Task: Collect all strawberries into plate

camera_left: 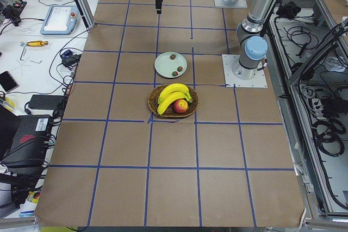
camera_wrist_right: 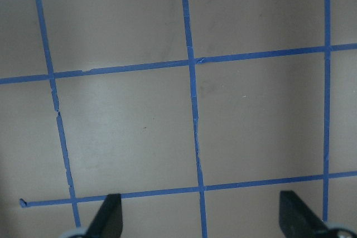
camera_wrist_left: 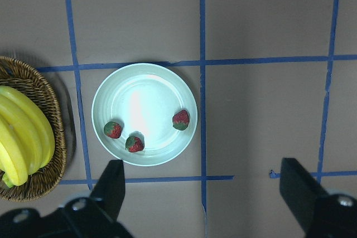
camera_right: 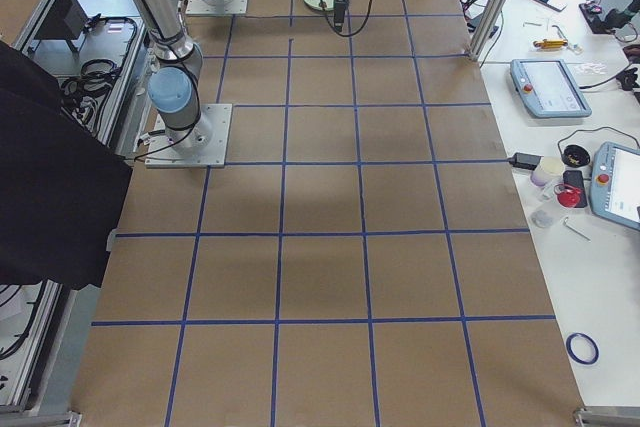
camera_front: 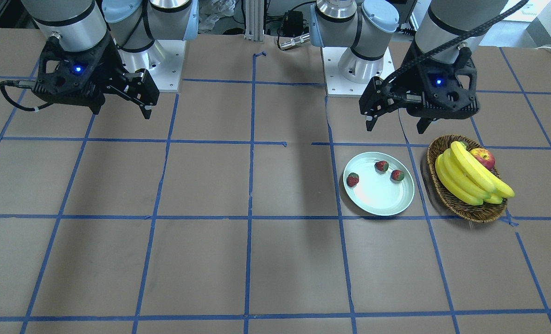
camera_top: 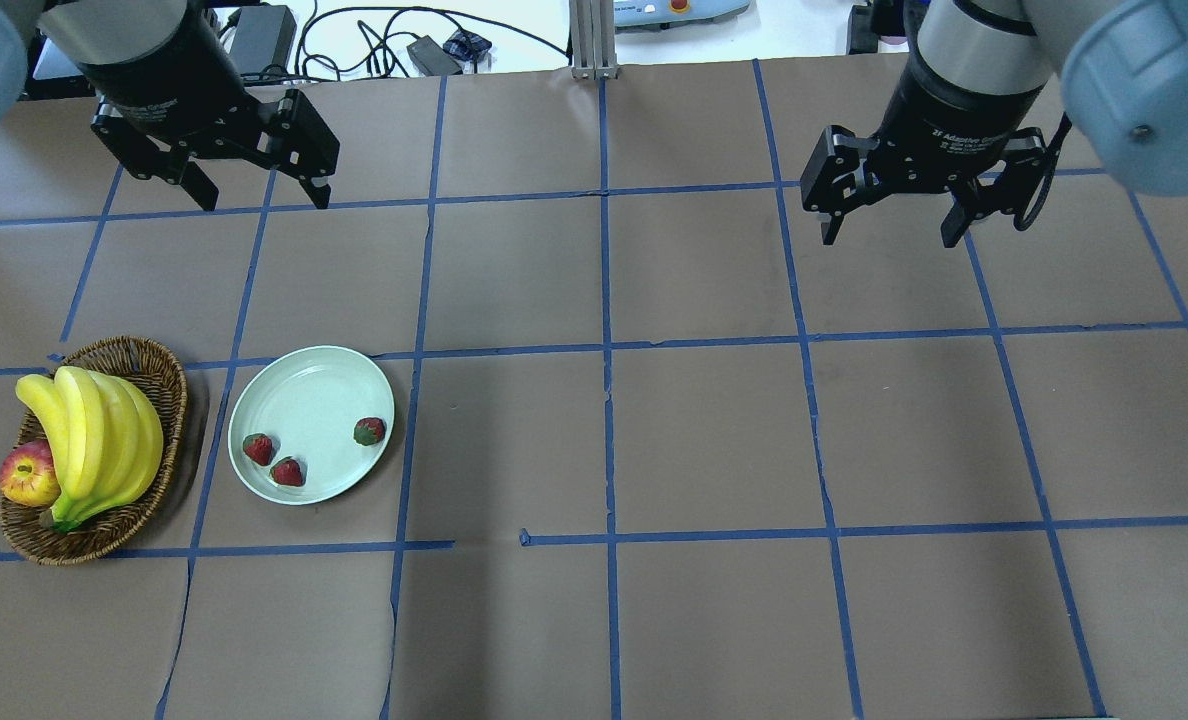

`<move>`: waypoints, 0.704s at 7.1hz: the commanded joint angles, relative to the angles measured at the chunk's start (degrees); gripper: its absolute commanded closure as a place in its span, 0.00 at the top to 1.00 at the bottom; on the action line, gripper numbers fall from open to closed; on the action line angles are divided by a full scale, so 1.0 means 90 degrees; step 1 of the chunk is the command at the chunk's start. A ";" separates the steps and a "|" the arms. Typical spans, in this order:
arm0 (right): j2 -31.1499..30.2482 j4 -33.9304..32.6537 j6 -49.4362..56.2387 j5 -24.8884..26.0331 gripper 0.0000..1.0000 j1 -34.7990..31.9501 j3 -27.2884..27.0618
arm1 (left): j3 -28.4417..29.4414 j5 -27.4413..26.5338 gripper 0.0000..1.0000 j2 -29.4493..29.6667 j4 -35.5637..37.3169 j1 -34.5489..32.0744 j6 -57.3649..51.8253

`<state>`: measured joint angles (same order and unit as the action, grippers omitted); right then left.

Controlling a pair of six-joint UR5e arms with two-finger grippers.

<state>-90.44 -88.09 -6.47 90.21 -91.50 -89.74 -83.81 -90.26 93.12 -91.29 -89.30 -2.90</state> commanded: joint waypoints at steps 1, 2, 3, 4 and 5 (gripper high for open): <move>0.0000 0.0003 -0.0003 -0.0003 1.00 -0.0009 -0.0010 | 0.0015 -0.0020 1.00 0.0063 0.0026 -0.0156 0.0039; 0.0000 0.0003 -0.0003 -0.0003 1.00 -0.0009 0.0000 | 0.0015 -0.0020 1.00 0.0063 0.0036 -0.0166 0.0049; 0.0000 0.0003 -0.0003 -0.0003 1.00 -0.0009 0.0000 | -0.0043 -0.0020 1.00 0.0053 0.0036 -0.0205 0.0049; 0.0000 -0.0007 -0.0003 -0.0003 1.00 -0.0009 0.0000 | -0.0073 -0.0020 1.00 0.0044 0.0055 -0.0234 0.0049; 0.0000 -0.0007 -0.0003 -0.0003 1.00 -0.0009 0.0000 | -0.0073 -0.0020 1.00 0.0034 0.0055 -0.0235 0.0039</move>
<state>-90.44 -88.12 -6.50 90.18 -91.58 -89.74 -84.32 -90.44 93.53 -90.85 -91.28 -2.48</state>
